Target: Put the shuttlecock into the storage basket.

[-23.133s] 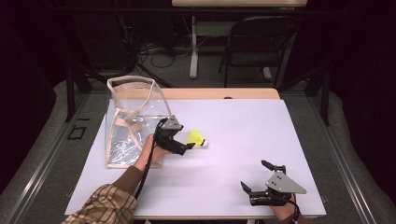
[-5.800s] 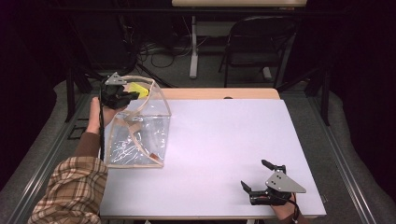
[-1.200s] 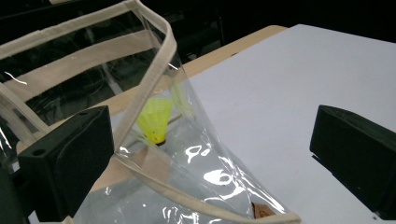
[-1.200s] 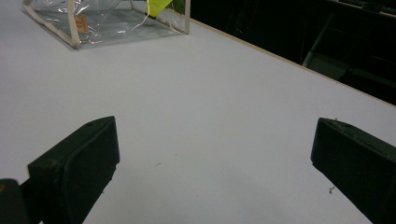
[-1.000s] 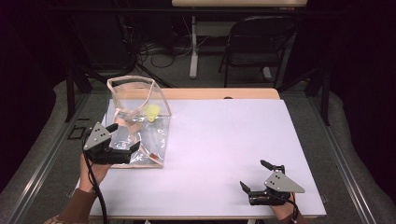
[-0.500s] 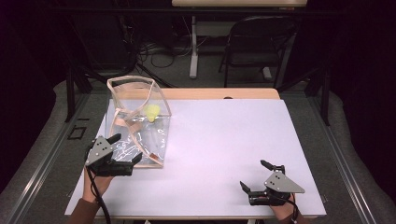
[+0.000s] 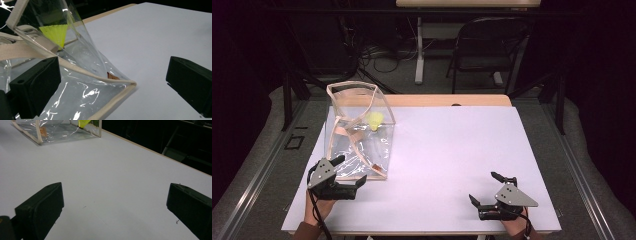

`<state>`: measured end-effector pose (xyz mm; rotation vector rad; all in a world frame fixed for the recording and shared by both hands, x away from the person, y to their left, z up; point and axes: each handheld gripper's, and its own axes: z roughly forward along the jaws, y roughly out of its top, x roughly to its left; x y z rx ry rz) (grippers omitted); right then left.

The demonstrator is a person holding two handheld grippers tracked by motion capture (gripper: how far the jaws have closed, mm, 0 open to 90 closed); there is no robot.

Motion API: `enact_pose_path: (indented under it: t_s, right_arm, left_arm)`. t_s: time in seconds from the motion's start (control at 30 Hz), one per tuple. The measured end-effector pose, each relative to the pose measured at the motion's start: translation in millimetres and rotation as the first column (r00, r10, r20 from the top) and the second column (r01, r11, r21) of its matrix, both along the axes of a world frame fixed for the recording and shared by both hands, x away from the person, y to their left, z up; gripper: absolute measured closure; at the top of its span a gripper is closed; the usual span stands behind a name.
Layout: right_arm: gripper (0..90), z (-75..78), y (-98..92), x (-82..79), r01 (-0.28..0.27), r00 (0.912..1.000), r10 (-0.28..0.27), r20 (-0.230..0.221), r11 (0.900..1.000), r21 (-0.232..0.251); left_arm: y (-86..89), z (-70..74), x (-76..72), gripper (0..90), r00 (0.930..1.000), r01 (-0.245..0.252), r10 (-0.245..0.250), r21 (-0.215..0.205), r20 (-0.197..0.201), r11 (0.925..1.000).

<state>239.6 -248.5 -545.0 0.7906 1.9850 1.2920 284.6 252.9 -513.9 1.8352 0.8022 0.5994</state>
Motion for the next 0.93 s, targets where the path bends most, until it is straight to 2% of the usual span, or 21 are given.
enact_pose_path:
  t_s: [0.13,0.4,0.53,0.6,0.77,0.93]
  right_arm:
    - [0.6,0.1,0.1,-0.1,0.0,1.0,0.0,0.0,1.0,0.003]
    - [0.6,-0.1,0.6,0.0,0.0,1.0,0.0,0.002,1.0,0.0]
    - [0.6,-0.3,1.0,-0.1,-0.006,1.0,0.006,0.004,1.0,-0.003]
    - [0.6,-0.3,0.8,0.0,-0.005,1.0,0.005,0.003,1.0,-0.002]
    - [0.6,-0.9,0.3,0.6,-0.007,1.0,0.007,0.0,1.0,-0.002]
    - [0.5,-1.0,-0.1,0.4,-0.006,1.0,0.006,0.0,1.0,-0.002]
  left_arm:
    - [-1.0,-6.8,-3.5,0.0,0.9999,0.013,-0.013,-0.01,-0.005,0.9999]
    - [-4.9,-19.7,-9.8,0.0,0.9994,0.034,-0.033,0.015,-0.008,0.9993]
    - [-6.5,-29.0,-11.4,0.0,0.9987,0.036,-0.036,0.011,-0.037,0.9993]
    - [-8.4,-32.5,-11.8,0.0,0.9981,0.042,-0.041,0.023,-0.047,0.9989]
    - [-12.2,-35.8,-9.3,0.0,0.9962,0.069,-0.067,0.031,-0.057,0.9972]
    - [-8.4,-36.8,-6.3,0.0,0.9966,0.053,-0.051,0.024,-0.064,0.9983]
